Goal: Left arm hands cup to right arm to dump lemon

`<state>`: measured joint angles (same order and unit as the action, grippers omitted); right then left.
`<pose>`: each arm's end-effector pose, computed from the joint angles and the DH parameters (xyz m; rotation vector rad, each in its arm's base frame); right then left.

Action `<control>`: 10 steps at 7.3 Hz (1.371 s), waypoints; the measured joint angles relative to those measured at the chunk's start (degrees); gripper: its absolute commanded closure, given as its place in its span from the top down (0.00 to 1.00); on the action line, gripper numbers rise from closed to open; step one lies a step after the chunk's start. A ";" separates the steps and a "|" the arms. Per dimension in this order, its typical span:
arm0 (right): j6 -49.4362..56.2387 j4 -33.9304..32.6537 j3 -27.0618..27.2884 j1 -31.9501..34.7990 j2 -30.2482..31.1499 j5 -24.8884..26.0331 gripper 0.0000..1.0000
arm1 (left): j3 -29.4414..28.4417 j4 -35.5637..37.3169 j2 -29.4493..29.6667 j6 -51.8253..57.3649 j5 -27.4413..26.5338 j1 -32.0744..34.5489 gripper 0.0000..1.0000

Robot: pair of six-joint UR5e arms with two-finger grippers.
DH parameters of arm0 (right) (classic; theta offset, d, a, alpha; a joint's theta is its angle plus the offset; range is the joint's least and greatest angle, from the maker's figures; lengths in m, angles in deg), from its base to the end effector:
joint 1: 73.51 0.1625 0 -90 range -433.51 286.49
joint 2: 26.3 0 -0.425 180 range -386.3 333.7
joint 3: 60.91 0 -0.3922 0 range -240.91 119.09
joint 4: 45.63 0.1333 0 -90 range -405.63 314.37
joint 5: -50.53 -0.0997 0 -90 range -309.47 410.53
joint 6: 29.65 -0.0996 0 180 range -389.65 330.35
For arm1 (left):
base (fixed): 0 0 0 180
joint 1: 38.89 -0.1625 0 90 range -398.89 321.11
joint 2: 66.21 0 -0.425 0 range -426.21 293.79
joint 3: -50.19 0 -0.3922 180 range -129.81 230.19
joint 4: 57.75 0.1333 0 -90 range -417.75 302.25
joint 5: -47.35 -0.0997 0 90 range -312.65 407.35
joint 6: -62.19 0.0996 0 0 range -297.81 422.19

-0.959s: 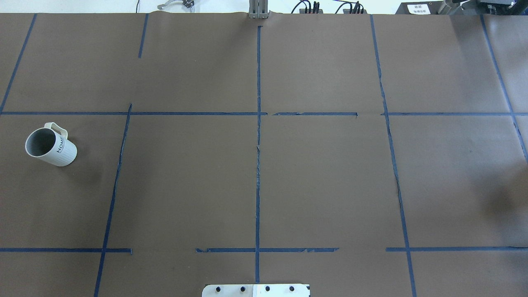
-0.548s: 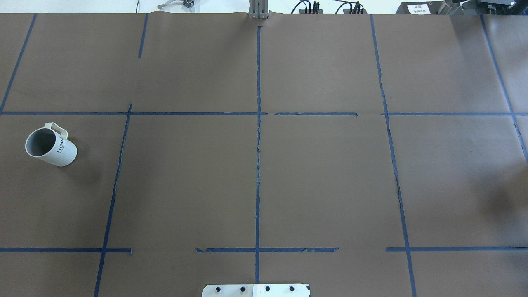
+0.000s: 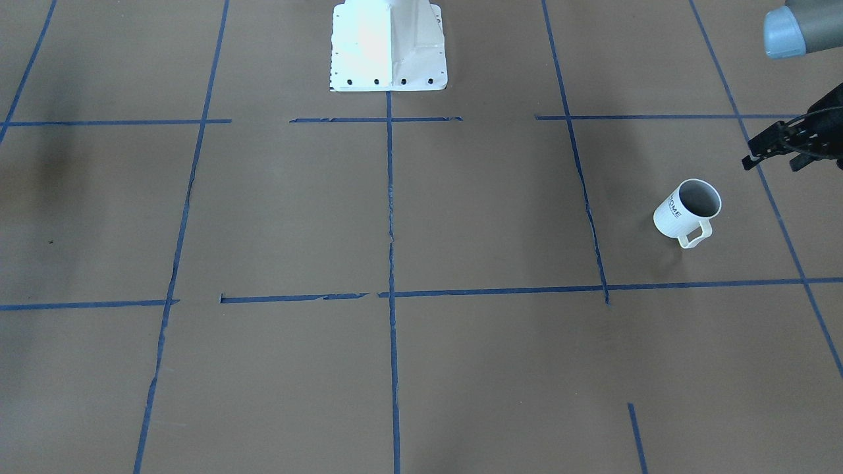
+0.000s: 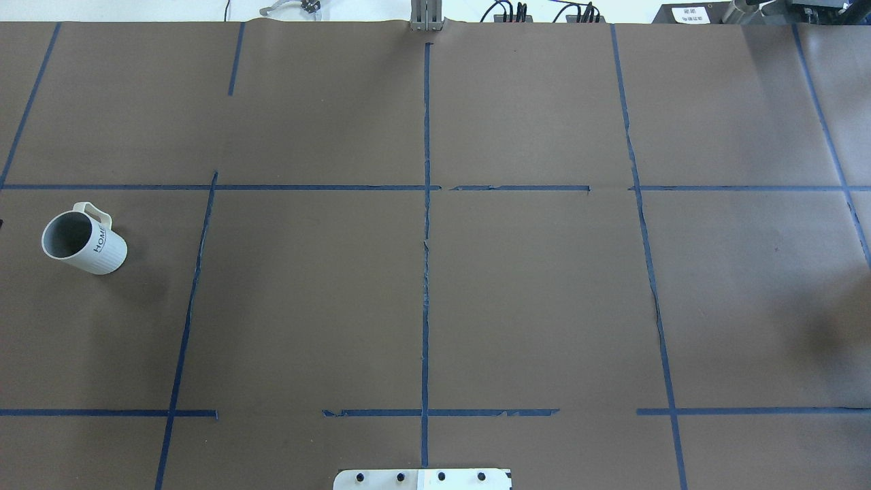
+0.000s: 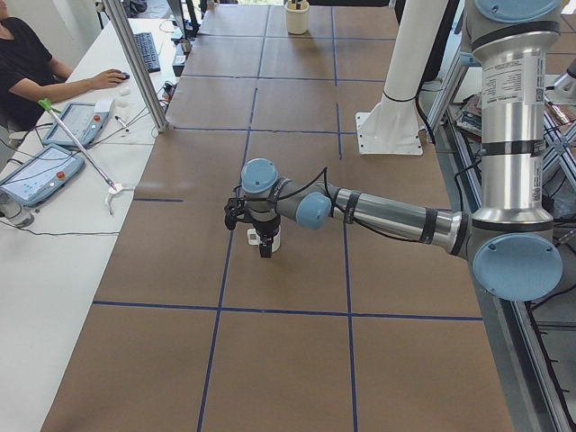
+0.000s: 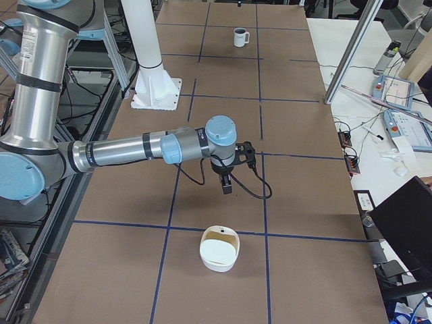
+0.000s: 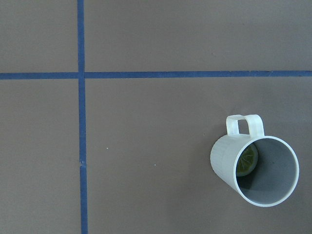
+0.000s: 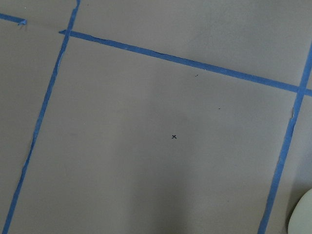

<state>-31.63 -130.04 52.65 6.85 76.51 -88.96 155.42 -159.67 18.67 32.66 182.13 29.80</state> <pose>-0.0111 -0.4089 0.5378 0.1794 -0.8822 -0.2477 0.1109 -0.4581 0.5451 -0.0019 0.8527 0.0156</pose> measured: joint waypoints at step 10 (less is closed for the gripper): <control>0.04 1.49 -0.01 -1.30 -0.14 0.02 1.00 | -11.26 -5.74 7.27 -8.71 -5.89 -10.42 0.00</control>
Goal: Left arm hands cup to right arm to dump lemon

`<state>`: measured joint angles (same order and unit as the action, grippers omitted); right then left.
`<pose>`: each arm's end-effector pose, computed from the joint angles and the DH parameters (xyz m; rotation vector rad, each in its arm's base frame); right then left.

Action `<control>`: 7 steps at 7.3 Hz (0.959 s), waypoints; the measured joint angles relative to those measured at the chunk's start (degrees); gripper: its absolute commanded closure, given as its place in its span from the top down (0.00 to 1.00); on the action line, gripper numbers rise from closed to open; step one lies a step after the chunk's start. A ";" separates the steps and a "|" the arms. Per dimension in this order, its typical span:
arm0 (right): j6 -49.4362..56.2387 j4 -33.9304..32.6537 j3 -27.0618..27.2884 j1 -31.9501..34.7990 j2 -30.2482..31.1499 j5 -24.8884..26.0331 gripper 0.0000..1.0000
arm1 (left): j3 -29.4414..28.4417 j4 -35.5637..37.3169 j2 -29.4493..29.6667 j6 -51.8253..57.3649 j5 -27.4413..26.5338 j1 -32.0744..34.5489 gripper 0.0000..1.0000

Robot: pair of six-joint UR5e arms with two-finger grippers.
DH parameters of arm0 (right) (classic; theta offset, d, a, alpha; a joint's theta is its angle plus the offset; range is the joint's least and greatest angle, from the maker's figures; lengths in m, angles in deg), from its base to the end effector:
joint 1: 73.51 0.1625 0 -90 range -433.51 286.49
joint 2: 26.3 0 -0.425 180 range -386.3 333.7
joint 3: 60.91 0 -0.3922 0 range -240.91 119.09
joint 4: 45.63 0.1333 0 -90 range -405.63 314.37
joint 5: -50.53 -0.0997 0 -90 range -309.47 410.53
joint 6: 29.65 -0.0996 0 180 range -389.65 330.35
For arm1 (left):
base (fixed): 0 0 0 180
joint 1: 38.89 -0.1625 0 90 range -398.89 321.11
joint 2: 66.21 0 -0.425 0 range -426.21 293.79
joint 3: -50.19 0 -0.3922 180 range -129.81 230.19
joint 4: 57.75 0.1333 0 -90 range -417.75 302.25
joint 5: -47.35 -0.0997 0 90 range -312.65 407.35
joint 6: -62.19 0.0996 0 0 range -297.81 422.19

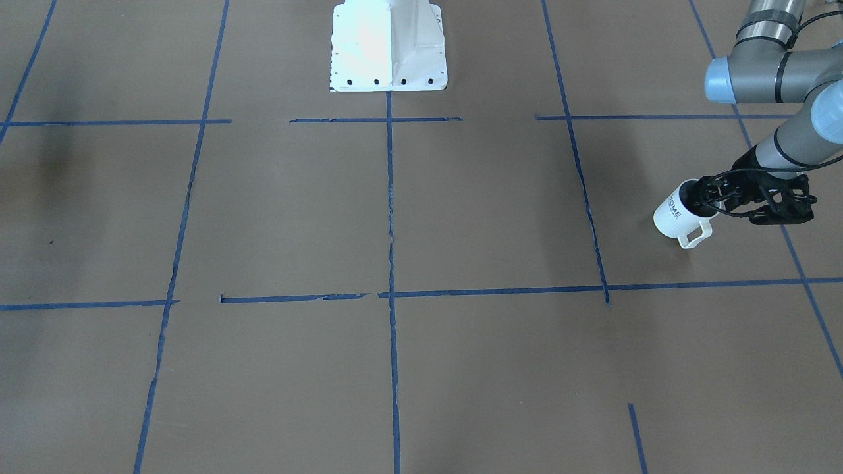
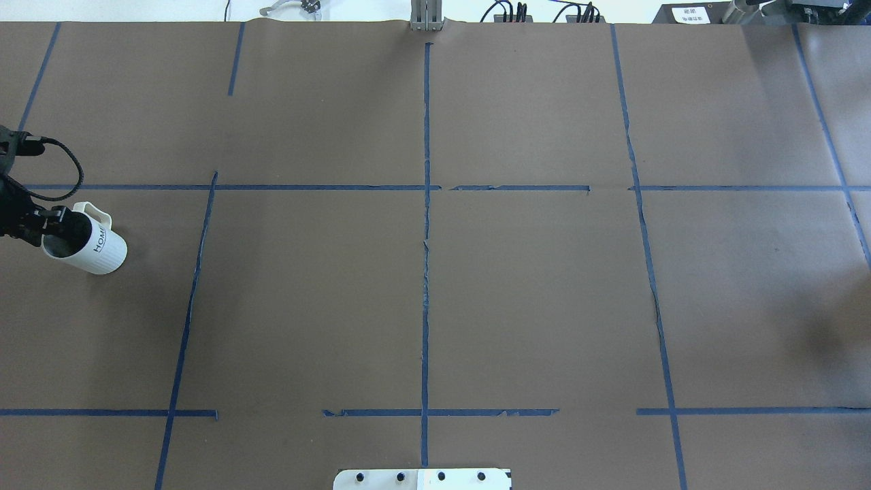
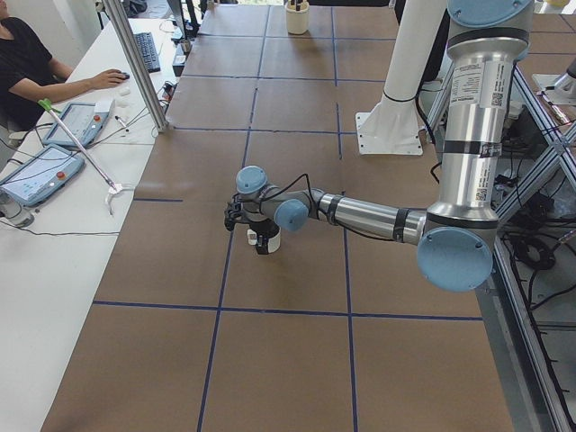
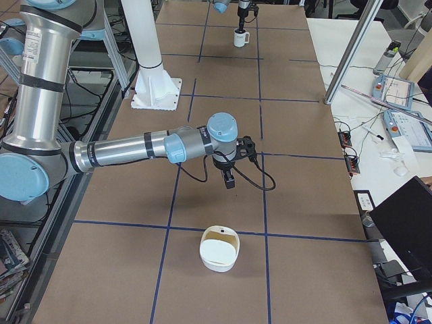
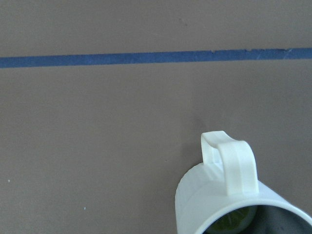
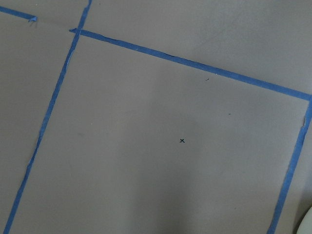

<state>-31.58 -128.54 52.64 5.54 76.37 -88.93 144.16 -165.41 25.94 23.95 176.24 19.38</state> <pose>-0.0207 -0.4103 0.5339 0.1965 -0.8860 -0.2818 0.2177 -0.4866 0.5761 -0.0566 0.7760 0.0330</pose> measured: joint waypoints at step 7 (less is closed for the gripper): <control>-26.53 16.18 0.55 -18.08 -7.55 11.09 1.00 | 2.17 8.04 20.85 -27.64 -0.22 -8.97 0.00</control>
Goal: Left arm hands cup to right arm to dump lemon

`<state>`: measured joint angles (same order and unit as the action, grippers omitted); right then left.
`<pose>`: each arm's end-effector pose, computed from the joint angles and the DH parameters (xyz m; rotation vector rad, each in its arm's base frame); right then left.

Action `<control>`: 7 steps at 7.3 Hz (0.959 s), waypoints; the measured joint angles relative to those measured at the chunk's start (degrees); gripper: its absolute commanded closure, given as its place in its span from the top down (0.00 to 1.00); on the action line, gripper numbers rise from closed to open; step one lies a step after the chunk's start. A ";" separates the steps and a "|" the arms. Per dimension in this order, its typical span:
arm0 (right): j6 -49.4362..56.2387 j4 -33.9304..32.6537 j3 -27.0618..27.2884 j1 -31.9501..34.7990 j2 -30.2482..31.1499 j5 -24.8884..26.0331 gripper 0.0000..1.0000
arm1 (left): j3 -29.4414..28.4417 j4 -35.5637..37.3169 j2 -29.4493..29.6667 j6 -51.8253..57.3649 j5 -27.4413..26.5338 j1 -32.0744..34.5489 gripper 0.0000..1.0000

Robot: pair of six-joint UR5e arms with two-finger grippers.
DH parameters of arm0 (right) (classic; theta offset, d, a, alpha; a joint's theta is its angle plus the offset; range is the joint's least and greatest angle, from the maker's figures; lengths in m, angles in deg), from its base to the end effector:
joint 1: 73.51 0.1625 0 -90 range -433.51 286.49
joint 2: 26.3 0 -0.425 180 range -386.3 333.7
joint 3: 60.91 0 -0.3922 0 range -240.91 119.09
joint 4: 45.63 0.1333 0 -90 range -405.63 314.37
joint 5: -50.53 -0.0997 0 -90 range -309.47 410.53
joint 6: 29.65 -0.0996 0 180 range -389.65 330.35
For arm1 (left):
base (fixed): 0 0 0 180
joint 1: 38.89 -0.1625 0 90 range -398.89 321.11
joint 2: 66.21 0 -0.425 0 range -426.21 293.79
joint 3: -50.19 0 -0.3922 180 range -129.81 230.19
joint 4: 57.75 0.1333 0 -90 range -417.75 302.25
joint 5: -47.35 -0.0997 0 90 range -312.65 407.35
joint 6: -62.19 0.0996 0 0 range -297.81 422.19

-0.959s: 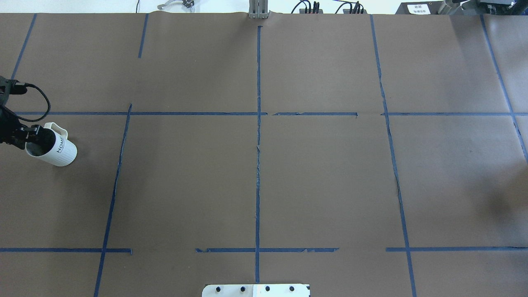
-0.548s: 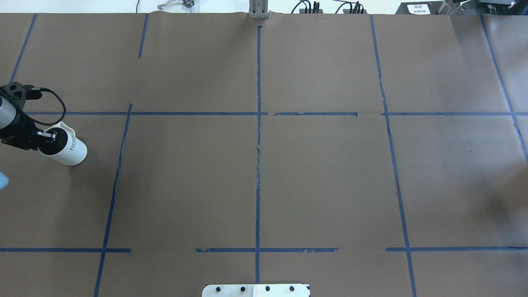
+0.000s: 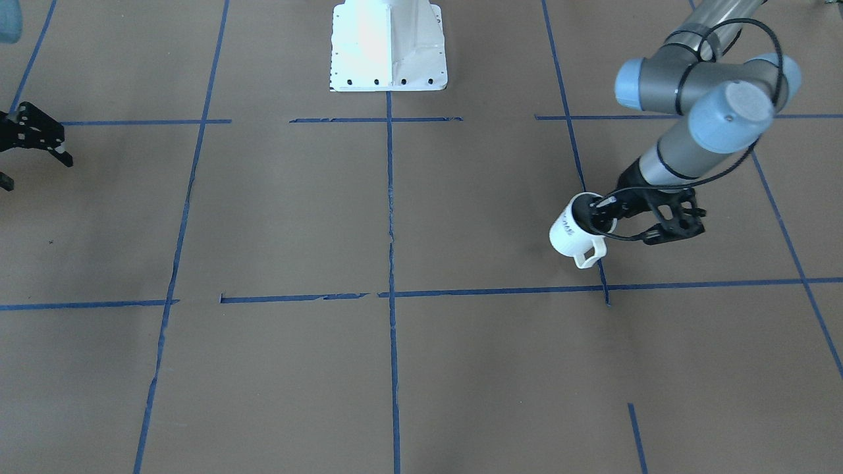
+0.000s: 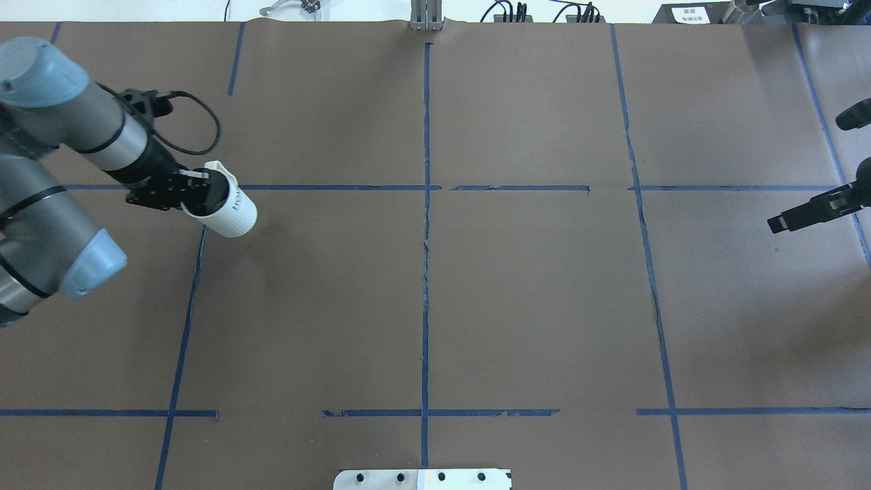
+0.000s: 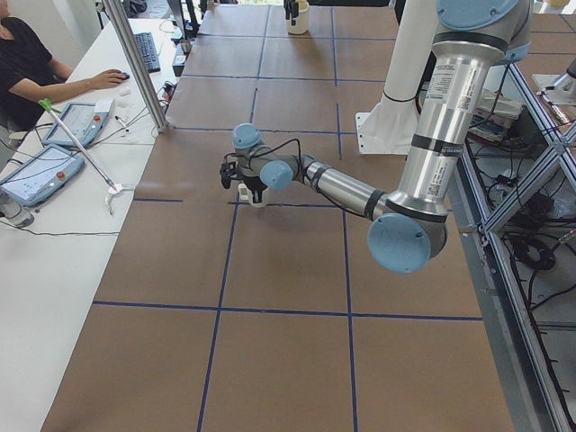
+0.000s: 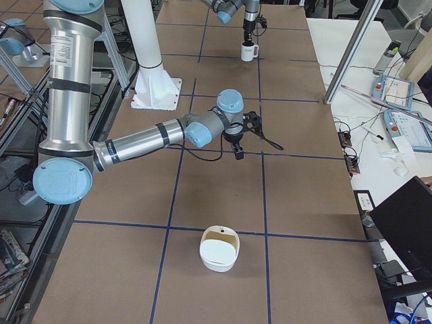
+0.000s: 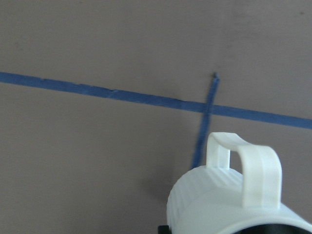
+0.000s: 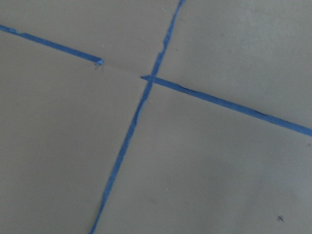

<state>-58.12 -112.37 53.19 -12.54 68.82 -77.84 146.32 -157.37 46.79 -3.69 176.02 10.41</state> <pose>-0.1604 -0.4362 0.4490 0.3145 -0.9011 -0.2557 0.3603 -0.5278 0.3610 -0.1313 0.9080 -0.1802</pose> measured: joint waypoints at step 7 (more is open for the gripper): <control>-16.86 7.81 2.01 -32.23 -14.58 46.55 1.00 | -11.30 16.71 29.10 -18.50 -5.39 -8.82 0.00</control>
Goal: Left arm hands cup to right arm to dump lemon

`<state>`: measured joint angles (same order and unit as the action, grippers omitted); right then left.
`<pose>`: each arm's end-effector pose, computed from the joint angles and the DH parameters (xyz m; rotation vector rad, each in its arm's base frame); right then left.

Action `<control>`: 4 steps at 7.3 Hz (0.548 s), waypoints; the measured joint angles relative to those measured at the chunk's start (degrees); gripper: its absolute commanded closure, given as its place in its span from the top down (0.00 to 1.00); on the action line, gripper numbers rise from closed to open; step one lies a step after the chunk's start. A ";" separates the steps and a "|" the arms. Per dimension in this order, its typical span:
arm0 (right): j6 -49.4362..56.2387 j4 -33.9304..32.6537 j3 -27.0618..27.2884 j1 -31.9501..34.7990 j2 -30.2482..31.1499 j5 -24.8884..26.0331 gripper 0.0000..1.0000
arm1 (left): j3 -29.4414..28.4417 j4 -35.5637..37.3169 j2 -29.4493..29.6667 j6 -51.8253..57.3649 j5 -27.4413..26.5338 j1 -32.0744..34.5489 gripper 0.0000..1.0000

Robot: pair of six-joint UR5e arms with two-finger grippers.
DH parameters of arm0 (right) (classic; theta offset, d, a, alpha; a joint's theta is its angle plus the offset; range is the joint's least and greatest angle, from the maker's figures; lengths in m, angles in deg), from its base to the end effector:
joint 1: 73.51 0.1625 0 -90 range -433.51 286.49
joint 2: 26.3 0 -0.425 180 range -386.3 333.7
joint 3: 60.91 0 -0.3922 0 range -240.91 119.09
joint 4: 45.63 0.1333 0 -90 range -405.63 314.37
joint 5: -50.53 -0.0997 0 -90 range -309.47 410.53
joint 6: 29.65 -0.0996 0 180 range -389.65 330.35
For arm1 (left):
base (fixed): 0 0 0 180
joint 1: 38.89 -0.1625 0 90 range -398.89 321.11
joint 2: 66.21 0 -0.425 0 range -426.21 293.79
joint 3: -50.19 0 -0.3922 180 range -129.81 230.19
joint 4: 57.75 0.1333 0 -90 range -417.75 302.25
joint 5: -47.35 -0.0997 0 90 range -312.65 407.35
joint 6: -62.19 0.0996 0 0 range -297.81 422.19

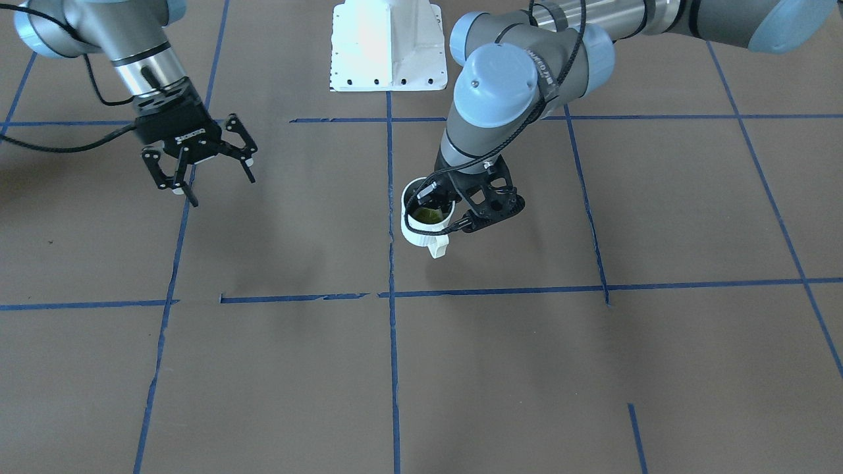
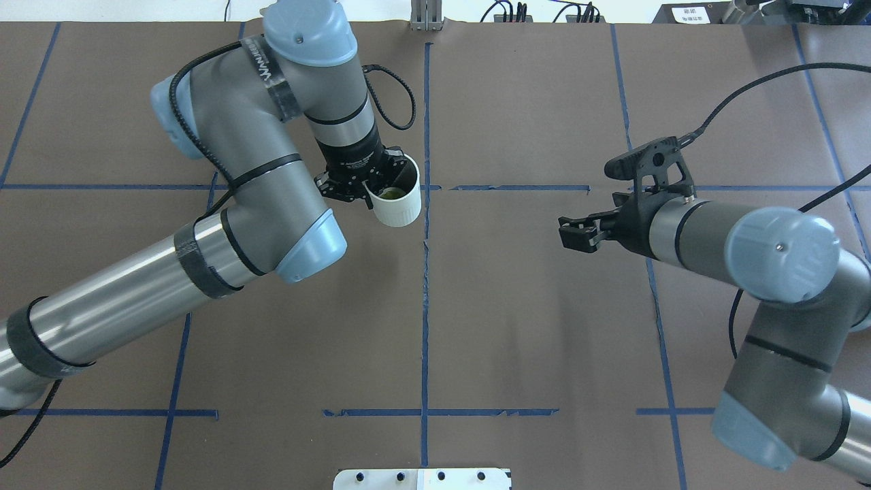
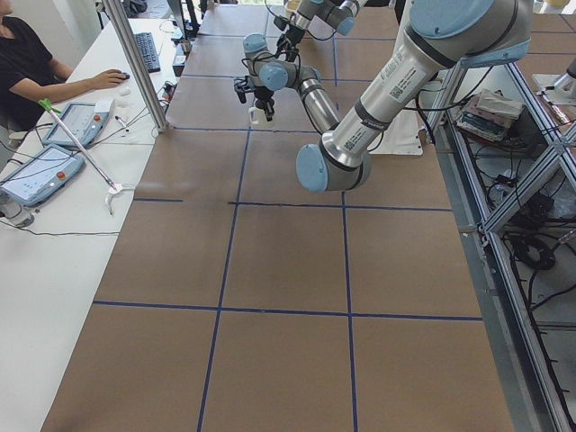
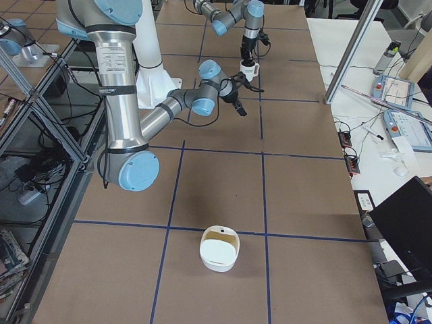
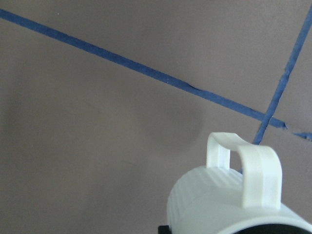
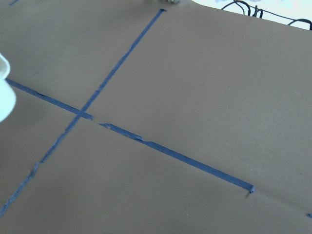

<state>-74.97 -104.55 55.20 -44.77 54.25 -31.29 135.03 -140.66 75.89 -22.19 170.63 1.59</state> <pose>-0.3840 -0.3788 0.3012 0.7960 -0.8561 -0.1628 0.5065 -0.5357 0.1371 -0.2491 0.8433 -0.3672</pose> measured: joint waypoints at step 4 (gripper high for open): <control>0.06 0.01 -3.20 -18.17 -6.70 31.54 1.00 | -4.61 -0.01 6.37 -1.78 0.69 -1.31 0.00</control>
<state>-74.92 -104.54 52.00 -62.94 47.55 0.25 130.42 -140.68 82.26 -23.96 171.32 0.28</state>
